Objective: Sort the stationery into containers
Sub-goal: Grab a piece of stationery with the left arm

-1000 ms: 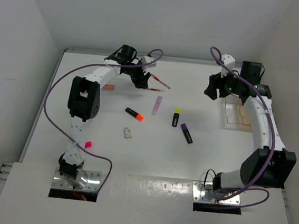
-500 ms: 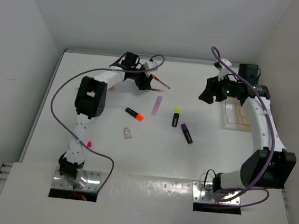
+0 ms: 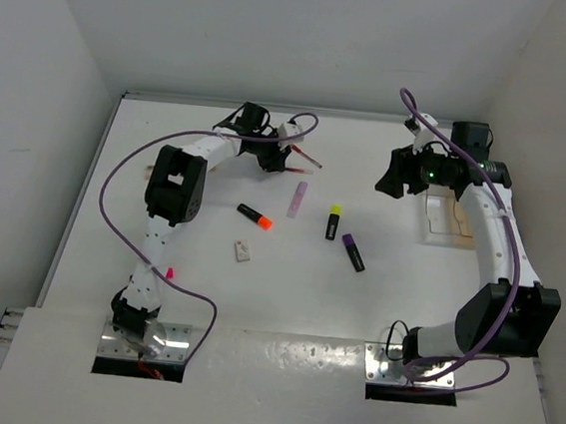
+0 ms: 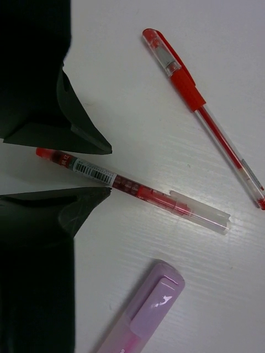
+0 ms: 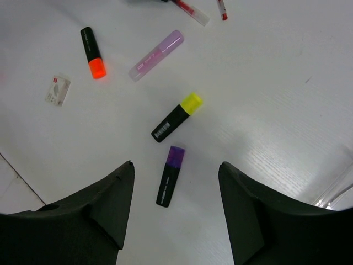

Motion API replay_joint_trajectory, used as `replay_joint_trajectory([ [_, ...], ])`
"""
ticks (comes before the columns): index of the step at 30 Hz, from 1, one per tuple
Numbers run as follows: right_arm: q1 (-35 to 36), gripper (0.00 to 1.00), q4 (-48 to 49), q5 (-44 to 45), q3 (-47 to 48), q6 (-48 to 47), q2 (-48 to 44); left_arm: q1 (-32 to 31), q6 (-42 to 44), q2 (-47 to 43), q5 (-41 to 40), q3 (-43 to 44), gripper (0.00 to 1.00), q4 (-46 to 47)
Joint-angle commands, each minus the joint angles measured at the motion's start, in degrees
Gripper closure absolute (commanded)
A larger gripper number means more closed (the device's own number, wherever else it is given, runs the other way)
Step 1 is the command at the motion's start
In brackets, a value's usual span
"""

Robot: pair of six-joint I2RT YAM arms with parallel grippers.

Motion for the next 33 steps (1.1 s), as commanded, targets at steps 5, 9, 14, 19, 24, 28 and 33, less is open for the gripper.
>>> replay_joint_trajectory([
  [5, 0.2, 0.38, -1.4, -1.9, 3.9, -1.5, 0.3, -4.2, 7.9, -0.8, -4.5, 1.8, 0.64, -7.7],
  [9, 0.2, 0.38, -1.4, -2.2, 4.4, -1.3, 0.3, -7.2, 11.3, -1.4, -12.5, 0.8, 0.66, -10.8],
  [14, 0.2, 0.39, -1.4, -2.6, 4.0, -1.1, 0.0, -9.3, 13.5, 3.0, -16.1, 6.6, 0.77, -19.2],
  [19, 0.2, 0.39, -2.0, -2.8, 4.0, -1.2, -0.8, -9.2, 15.5, 3.4, -14.3, 7.3, 0.95, -24.5],
  [24, 0.6, 0.39, -0.1, -3.9, 2.6, 2.4, -2.5, -7.3, 10.1, -5.5, -11.8, -2.0, 1.00, -14.6],
  [28, 1.6, 0.40, 3.5, -4.1, 1.1, 6.4, -3.8, -4.9, 1.4, -12.1, -8.0, -2.4, 1.00, -9.1],
  [33, 3.7, 0.43, 4.2, -3.9, 2.4, 11.0, -4.4, -2.9, -15.3, -27.1, -1.8, -13.7, 1.00, 5.5],
])
